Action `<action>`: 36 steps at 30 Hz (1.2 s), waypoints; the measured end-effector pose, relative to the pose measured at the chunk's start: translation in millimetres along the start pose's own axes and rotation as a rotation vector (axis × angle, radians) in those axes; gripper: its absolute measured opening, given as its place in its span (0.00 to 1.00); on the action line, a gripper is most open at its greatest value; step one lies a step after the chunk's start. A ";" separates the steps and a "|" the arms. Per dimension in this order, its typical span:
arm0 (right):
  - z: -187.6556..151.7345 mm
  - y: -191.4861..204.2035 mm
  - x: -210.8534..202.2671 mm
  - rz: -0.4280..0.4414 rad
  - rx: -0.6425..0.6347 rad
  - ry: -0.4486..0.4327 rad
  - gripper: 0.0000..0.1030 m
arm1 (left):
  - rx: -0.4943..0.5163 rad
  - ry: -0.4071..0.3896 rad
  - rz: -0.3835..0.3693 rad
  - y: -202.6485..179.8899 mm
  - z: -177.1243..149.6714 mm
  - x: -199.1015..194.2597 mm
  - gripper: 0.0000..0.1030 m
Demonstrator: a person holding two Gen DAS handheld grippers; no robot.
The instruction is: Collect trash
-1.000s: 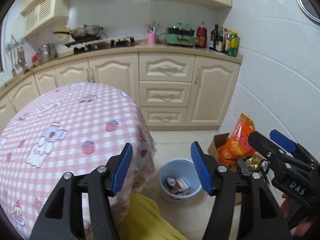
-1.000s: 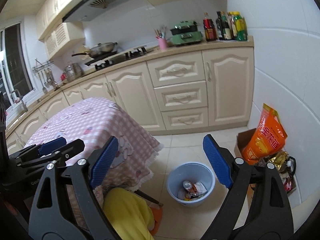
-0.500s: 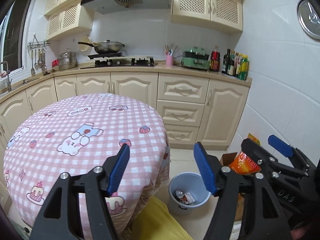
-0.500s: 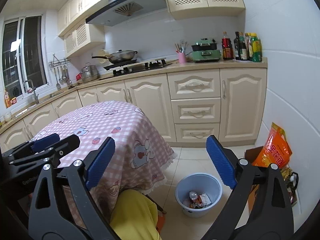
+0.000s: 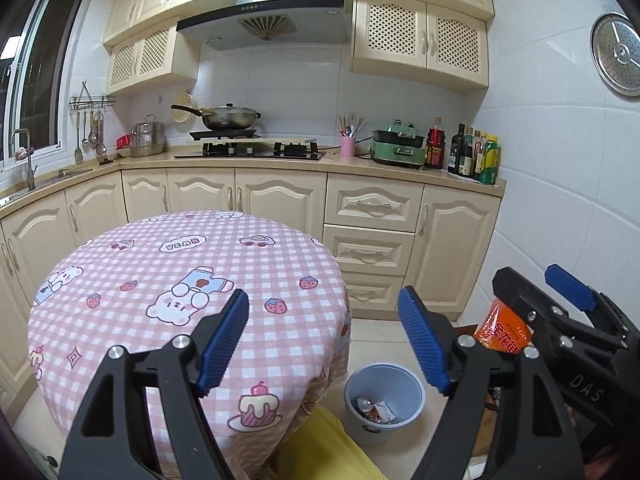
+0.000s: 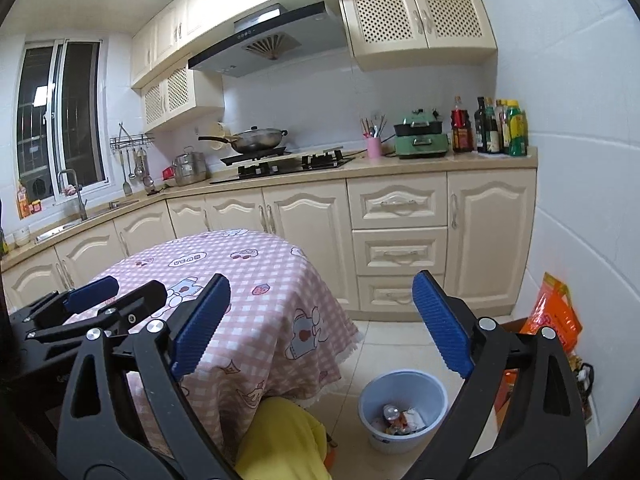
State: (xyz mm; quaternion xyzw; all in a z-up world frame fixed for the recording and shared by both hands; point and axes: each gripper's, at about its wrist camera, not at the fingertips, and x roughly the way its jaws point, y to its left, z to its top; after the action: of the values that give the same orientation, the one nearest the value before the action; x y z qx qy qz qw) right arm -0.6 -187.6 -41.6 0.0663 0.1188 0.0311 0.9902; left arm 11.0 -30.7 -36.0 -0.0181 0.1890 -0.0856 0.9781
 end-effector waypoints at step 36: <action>-10.3 5.5 -1.6 -0.032 -0.029 0.000 0.88 | -0.007 0.019 0.048 3.2 -2.4 -4.8 0.82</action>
State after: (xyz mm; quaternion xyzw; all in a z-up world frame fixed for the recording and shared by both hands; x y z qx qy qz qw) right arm -4.9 -180.9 -50.4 0.0500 0.1196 0.0170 0.9914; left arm 6.2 -26.7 -36.7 -0.0163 0.1988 -0.0616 0.9780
